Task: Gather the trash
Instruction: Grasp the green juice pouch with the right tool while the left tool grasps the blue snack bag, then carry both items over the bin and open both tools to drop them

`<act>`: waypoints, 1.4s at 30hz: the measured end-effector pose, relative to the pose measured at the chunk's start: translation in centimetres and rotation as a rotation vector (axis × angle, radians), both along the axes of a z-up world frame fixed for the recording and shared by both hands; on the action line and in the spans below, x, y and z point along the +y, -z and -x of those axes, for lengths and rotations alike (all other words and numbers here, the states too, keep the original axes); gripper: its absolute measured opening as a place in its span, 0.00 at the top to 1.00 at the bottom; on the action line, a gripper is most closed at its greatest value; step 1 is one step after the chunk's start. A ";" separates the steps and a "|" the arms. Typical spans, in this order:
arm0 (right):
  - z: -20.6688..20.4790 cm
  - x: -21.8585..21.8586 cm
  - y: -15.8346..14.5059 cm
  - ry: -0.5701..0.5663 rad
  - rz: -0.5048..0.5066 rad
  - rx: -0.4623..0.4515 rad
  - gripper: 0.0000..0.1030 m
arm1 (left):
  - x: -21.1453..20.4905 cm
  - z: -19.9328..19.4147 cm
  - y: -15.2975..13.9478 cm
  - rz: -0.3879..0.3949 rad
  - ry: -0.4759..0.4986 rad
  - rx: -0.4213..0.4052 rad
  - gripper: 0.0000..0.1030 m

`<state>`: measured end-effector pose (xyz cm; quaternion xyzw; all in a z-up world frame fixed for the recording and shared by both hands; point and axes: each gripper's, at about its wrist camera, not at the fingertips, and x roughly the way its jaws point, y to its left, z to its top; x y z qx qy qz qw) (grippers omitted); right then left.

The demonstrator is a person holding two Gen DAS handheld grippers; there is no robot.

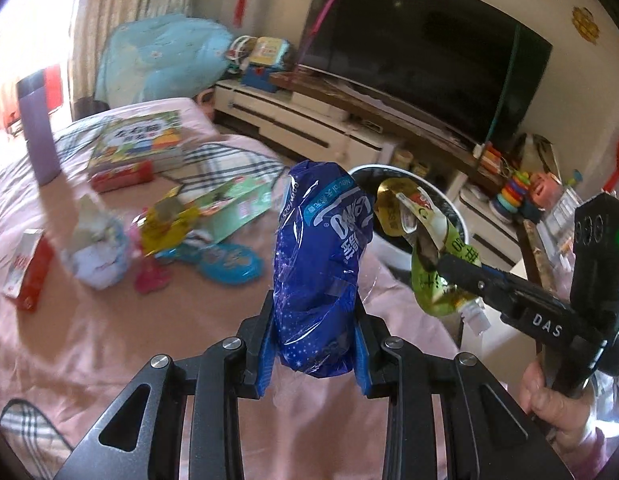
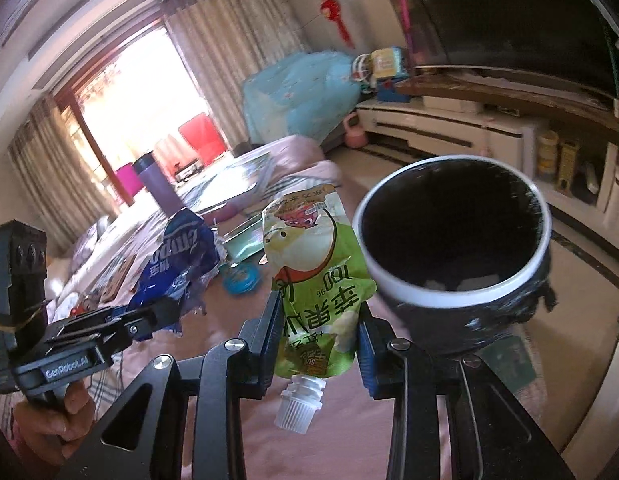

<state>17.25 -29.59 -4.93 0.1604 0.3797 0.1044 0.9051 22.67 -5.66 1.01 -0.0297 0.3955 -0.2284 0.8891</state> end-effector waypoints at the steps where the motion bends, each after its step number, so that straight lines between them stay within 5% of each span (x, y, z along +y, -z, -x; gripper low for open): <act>1: -0.1 -0.4 -0.1 0.009 -0.001 -0.001 0.67 | -0.5 -0.4 0.0 -0.002 0.008 -0.001 0.71; 15: -2.3 -6.3 -0.1 0.122 0.013 0.006 0.67 | -8.0 -5.8 0.6 -0.032 0.105 -0.010 0.71; 42: -6.6 -10.6 2.3 0.159 0.062 0.096 0.66 | -16.1 -13.7 3.4 -0.067 0.119 0.069 0.69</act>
